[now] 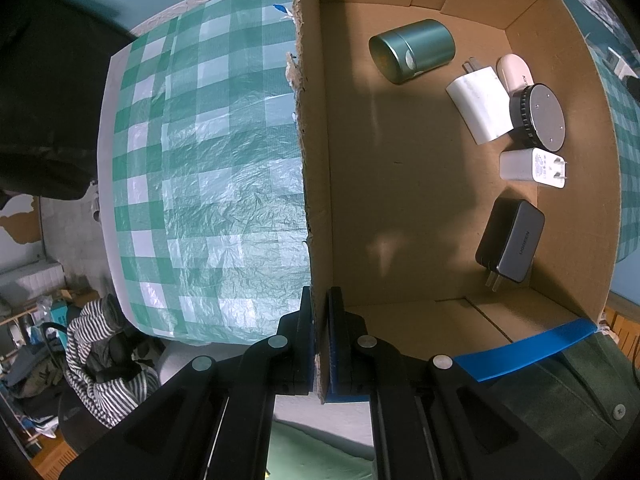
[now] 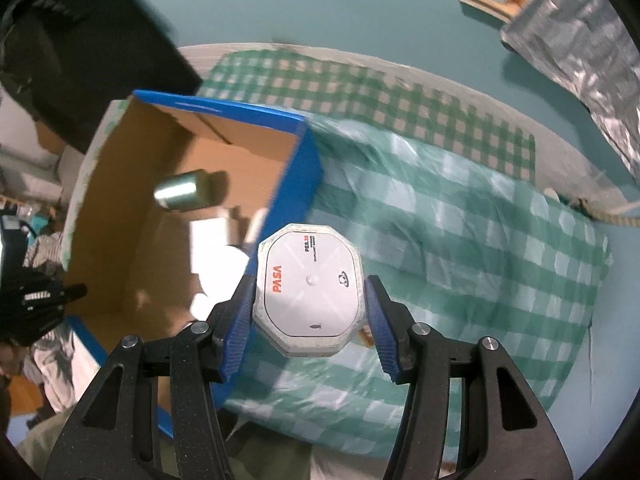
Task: Organize rigid objects
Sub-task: 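Carry the octagonal puck into the box with the right gripper and release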
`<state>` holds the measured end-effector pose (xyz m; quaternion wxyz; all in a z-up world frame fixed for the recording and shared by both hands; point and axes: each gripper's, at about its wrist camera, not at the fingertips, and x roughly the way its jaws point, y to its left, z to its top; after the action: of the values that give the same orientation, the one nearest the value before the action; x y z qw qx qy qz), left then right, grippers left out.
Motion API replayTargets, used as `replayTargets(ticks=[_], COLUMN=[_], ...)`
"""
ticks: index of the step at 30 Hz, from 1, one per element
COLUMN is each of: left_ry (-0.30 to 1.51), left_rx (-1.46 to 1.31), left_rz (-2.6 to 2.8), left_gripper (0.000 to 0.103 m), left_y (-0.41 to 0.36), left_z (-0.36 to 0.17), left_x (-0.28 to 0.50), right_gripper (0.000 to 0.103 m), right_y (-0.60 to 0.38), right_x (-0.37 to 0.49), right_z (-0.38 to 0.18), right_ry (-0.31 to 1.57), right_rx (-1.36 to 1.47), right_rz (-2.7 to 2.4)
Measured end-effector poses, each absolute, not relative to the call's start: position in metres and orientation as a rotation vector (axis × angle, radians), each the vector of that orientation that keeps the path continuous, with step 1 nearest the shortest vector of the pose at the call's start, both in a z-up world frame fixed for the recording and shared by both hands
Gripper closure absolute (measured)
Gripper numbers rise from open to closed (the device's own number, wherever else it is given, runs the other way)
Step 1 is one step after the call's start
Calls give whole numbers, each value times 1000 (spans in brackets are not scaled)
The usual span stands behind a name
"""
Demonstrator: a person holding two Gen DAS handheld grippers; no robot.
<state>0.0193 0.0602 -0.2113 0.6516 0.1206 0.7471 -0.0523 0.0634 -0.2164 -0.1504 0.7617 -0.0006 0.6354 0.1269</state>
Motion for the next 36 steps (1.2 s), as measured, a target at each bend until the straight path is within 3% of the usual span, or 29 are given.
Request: replayTargets(ticks=[18,36], left_ry=[1695,1692], left_rx=[274,282], left_rz=[-121,-124], left_gripper=[98,98], left_y=[60,59], left_z=[-211,-211], left_x=[21,20], right_gripper=[48,49], right_y=[-128,-105], right_x=[63,67], right_z=[-163,-189], right_ry=[1382,1451], right_rx=[-207,-231], right_rz=[418,451])
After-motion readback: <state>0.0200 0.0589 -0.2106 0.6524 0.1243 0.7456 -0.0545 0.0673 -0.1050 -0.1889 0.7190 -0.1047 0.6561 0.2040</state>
